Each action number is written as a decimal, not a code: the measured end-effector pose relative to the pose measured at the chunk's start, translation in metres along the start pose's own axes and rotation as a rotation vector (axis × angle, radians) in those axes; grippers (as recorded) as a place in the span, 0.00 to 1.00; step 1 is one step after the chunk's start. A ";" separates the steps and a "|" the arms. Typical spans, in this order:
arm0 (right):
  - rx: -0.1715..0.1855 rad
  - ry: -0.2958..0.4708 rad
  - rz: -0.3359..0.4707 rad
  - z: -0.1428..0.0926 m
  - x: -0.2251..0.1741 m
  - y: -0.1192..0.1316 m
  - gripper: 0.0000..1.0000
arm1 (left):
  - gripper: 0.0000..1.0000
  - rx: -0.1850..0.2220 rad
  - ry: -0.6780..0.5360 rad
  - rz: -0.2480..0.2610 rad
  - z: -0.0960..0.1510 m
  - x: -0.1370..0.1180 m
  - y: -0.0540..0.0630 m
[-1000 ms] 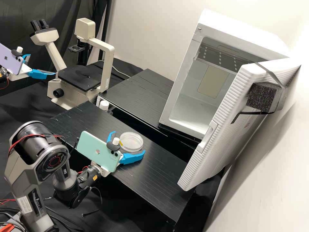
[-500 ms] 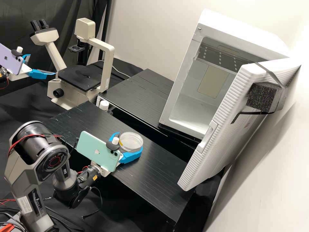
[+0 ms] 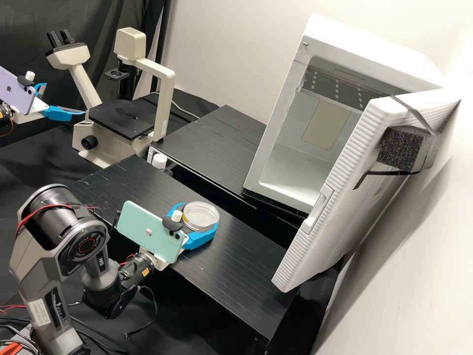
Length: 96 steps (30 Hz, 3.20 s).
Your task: Return the petri dish to the incubator.
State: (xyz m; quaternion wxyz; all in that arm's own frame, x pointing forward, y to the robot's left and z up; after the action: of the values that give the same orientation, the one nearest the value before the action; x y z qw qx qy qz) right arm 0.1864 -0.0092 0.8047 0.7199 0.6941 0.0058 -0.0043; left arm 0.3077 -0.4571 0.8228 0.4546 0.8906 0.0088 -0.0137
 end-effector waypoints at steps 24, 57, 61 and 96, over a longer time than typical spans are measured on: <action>-0.005 -0.064 0.203 0.027 0.034 0.072 0.00 | 1.00 0.000 0.000 0.000 0.000 0.000 0.000; -0.025 -0.130 0.371 0.042 0.249 0.176 0.00 | 1.00 0.000 0.000 0.000 0.000 0.000 0.000; -0.020 -0.139 0.360 0.045 0.261 0.178 0.00 | 1.00 0.000 0.000 0.000 0.000 0.000 0.000; 0.046 -0.141 0.260 0.046 0.301 0.158 1.00 | 1.00 0.000 0.000 0.000 0.000 0.000 0.000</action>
State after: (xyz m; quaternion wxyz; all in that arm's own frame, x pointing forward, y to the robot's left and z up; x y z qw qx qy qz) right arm 0.4898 -0.0486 0.9597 0.6967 0.7034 -0.1349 0.0399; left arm 0.3077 -0.4571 0.8228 0.4546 0.8906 0.0088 -0.0137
